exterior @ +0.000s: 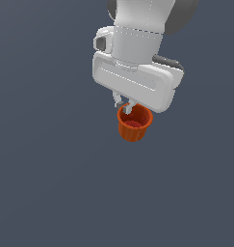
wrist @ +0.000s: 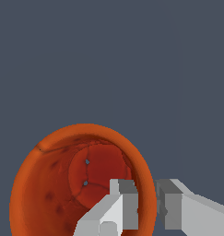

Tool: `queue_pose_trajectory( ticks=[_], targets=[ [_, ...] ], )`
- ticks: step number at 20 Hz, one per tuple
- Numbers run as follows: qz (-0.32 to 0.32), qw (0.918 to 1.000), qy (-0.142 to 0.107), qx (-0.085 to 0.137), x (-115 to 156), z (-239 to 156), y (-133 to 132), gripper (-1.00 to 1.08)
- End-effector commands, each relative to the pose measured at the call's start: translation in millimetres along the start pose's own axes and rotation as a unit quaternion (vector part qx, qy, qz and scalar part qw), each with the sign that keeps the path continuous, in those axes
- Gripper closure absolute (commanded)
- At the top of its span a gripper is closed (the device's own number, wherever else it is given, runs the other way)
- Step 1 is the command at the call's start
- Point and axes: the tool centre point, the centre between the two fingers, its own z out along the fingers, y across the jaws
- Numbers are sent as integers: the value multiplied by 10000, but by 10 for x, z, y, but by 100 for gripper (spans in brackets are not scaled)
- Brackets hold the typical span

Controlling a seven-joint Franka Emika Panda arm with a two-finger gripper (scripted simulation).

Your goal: Pick up the object and move it to a goal position.

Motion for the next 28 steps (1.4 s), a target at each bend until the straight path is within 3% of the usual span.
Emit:
queue_pose_trajectory(
  ticks=[1, 14, 28],
  targets=[
    [0, 10000, 3, 5, 84, -185, -53, 108],
    [-9, 10000, 6, 4, 392, -824, -268, 108],
    [-5, 10000, 9, 0, 500, -1015, -339, 108]
  ],
)
